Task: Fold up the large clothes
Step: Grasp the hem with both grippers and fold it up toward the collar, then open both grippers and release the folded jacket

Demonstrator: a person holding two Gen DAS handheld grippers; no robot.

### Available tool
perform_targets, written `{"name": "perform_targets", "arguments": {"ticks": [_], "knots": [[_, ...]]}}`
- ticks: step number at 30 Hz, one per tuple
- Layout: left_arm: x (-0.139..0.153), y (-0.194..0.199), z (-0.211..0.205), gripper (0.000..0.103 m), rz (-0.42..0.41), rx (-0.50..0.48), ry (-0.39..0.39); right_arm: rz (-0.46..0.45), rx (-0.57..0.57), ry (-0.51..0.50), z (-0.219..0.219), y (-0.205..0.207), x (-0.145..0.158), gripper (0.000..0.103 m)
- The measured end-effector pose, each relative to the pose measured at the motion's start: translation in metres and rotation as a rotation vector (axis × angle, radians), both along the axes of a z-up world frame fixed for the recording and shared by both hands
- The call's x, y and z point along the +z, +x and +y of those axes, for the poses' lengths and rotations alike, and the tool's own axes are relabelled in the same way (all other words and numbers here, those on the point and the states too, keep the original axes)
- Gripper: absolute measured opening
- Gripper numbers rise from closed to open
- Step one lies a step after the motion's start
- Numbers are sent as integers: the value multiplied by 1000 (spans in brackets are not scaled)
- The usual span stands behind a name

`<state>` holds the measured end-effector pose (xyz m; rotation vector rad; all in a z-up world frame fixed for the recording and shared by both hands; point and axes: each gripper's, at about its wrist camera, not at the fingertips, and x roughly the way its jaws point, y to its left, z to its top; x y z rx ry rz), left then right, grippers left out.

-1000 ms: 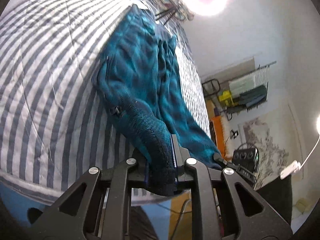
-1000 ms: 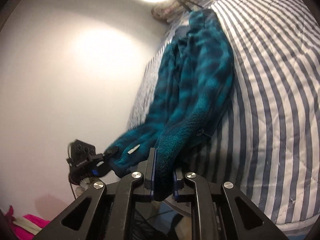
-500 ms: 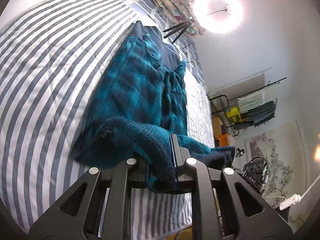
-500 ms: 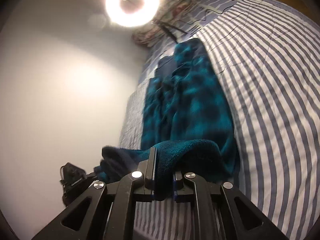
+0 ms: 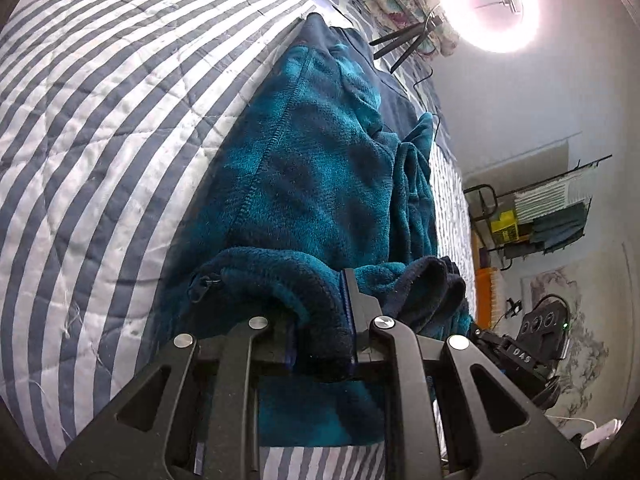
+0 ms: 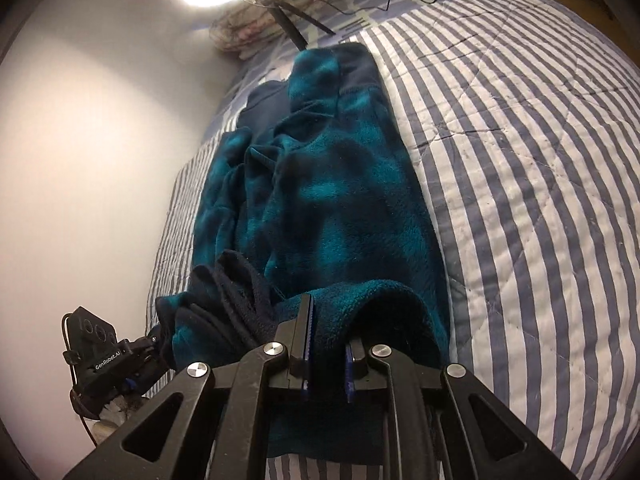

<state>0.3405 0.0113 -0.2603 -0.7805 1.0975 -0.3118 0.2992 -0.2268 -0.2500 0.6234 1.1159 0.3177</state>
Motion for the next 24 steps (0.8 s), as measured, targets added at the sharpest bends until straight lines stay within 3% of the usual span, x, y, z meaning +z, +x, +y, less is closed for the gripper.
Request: {"name": "perform_targets", "arguments": {"ticks": [7,10,13,14,15,18,20,22,24], "knots": [[8,4,1,42,-5,-34,-38,49,-1,121,-17,-1,0,21],[16,1,6,54,-11,-27,-64,47,6,184,-23,-4,5,30],[27,-1,15,61,-39,-7,-81,36,-14,267,-31,-4,10,51],[31,0,17,61,-48,-2,-80,20,-27,286,-36,-6,14,63],[35,-1,20,61,-58,2,-78,7,-39,292,-39,-7,19,67],[48,-5,28,62,-99,10,-56,-41,-37,278,-45,-13,36,64],[56,-13,27,61,-134,-4,-15,-95,9,174,-37,-21,52,50],[65,-20,17,61,-183,-69,52,-150,96,71,-18,-29,63,39],[70,-29,0,51,-223,-154,131,-193,185,5,2,-39,67,36]]}}
